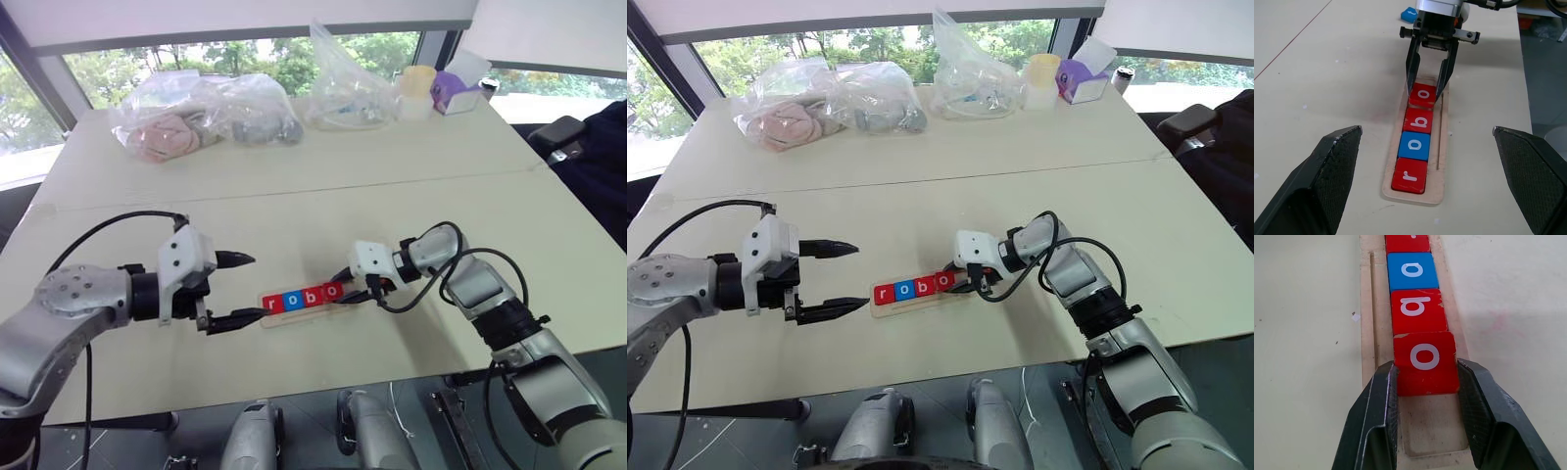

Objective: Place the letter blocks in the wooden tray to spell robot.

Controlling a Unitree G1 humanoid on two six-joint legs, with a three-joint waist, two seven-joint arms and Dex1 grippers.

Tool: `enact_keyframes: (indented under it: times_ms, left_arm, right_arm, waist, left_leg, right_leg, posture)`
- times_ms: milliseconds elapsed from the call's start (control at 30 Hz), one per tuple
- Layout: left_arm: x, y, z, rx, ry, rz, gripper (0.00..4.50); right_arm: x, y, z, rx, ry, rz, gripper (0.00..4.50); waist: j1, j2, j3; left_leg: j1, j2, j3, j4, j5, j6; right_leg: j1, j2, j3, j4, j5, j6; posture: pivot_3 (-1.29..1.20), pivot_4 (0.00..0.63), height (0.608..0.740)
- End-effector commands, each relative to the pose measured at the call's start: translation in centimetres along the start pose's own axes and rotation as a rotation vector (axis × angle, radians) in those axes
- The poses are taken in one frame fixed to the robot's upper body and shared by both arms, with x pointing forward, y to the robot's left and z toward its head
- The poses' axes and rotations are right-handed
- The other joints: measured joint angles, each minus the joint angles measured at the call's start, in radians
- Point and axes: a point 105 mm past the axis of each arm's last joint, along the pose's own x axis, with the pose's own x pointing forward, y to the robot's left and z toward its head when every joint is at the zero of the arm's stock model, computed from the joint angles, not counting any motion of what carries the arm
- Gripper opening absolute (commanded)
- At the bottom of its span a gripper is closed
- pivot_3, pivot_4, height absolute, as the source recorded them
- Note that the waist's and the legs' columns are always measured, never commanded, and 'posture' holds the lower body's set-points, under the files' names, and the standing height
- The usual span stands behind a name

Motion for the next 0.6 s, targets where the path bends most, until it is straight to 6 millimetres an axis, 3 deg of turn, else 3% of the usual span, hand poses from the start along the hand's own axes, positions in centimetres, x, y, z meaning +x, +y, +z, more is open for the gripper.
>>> enact_keyframes:
  times_ms: [33, 133, 167, 300, 333, 600]
  left_arm:
    - [-0.1, -0.3, 1.0, 0.043, -0.019, -0.004, 4.5]
    - [-0.2, -0.3, 1.0, 0.043, -0.018, -0.004, 4.5]
    - [-0.2, -0.3, 0.9, 0.043, -0.018, -0.004, 4.5]
    - [-0.2, -0.4, 0.8, 0.04, -0.019, -0.004, 4.5]
    - [-0.2, -0.4, 0.8, 0.04, -0.019, -0.004, 4.5]
    - [-0.2, -0.5, 0.5, 0.036, -0.021, -0.002, 4.5]
  right_arm:
    - [-0.3, -0.6, 1.0, -0.038, -0.017, -0.014, 1.14]
    - [-0.2, -0.5, 1.0, -0.036, -0.02, -0.01, 1.14]
    - [-0.2, -0.5, 1.1, -0.037, -0.02, -0.01, 2.17]
    - [-0.2, -0.6, 1.3, -0.043, -0.023, -0.013, 4.17]
    - [-0.2, -0.6, 1.3, -0.045, -0.023, -0.015, 4.47]
    - [-1.5, -2.5, 2.7, -0.054, -0.066, -0.12, 4.47]
  waist:
    - [0.0, 0.0, 0.0]
    - [0.0, 0.0, 0.0]
    - [0.0, 0.0, 0.0]
    - [0.0, 0.0, 0.0]
    - [-0.001, 0.0, 0.0]
    - [-0.001, 0.0, 0.0]
  left_leg:
    - [0.0, 0.0, 0.0, 0.0, 0.0, 0.0]
    - [0.002, 0.0, 0.001, 0.0, 0.0, 0.0]
    - [0.002, 0.0, 0.001, 0.0, 0.0, 0.0]
    - [0.004, 0.0, 0.001, 0.0, 0.0, 0.0]
    - [0.004, 0.0, 0.001, 0.0, 0.0, 0.0]
    - [0.006, 0.0, 0.001, 0.0, 0.0, 0.0]
  right_leg:
    - [0.0, 0.0, 0.0, 0.0, 0.0, 0.0]
    - [0.0, 0.0, 0.001, 0.002, 0.0, 0.0]
    - [0.0, 0.0, 0.001, 0.003, 0.0, 0.0]
    - [0.0, 0.0, 0.002, 0.004, 0.0, 0.0]
    - [0.0, 0.0, 0.002, 0.005, -0.001, 0.0]
    - [0.001, 0.001, 0.004, 0.006, -0.002, 0.002]
  posture:
    - [0.0, 0.15, 0.74]
    - [0.0, 0.15, 0.74]
    - [0.0, 0.15, 0.74]
    - [0.0, 0.15, 0.74]
    - [0.0, 0.15, 0.74]
    - [0.0, 0.15, 0.74]
